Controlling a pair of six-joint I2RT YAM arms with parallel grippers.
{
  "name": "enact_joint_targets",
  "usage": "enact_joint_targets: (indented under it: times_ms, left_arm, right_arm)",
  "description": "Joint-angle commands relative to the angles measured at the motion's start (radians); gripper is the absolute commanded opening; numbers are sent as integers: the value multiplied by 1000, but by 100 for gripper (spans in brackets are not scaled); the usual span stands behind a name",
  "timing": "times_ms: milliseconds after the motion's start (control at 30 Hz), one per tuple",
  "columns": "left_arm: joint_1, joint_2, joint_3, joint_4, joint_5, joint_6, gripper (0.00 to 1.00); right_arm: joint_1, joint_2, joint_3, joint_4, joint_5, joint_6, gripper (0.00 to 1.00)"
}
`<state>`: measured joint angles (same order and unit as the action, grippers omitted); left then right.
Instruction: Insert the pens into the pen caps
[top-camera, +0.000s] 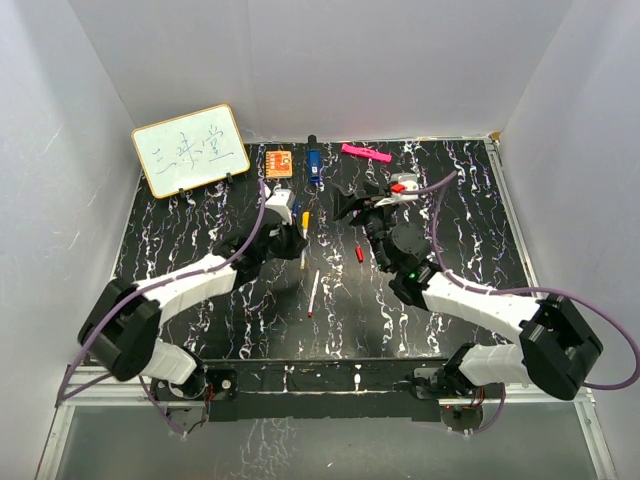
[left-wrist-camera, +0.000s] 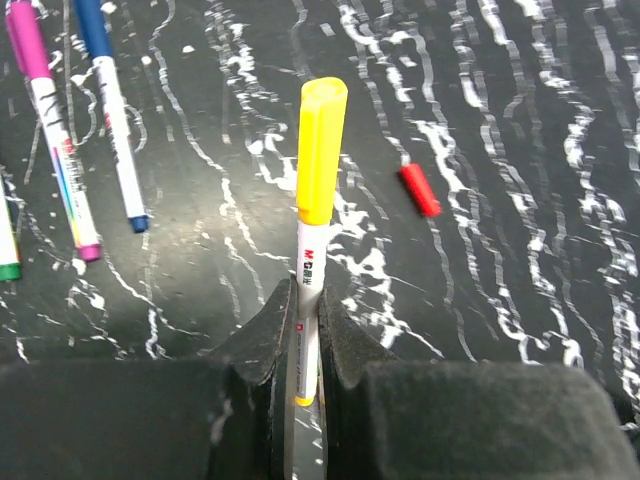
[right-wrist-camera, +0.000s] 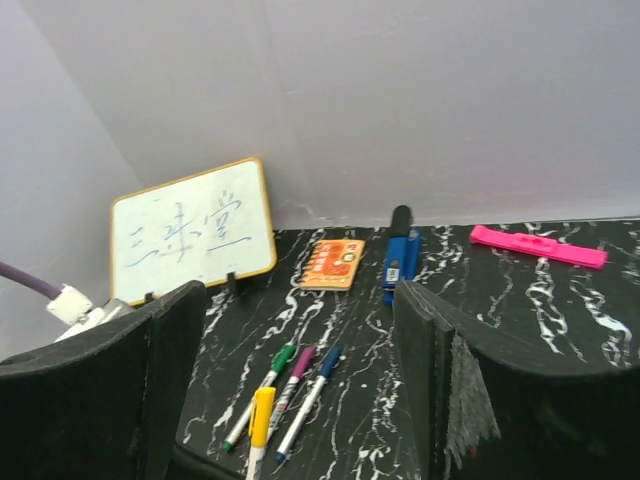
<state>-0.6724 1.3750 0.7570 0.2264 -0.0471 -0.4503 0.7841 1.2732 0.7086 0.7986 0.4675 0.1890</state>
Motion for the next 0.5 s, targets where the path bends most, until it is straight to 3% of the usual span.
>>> enact_joint_targets:
  times_ms: [0,467]
  left_arm:
    - [78,123,104,-22,31,45,0]
    - [145,510,499,-226,94,84,1]
  right_arm:
    - [-8,-72,-39,6,125,-16,74]
    - [-21,-103,-80,-53,194,16,72]
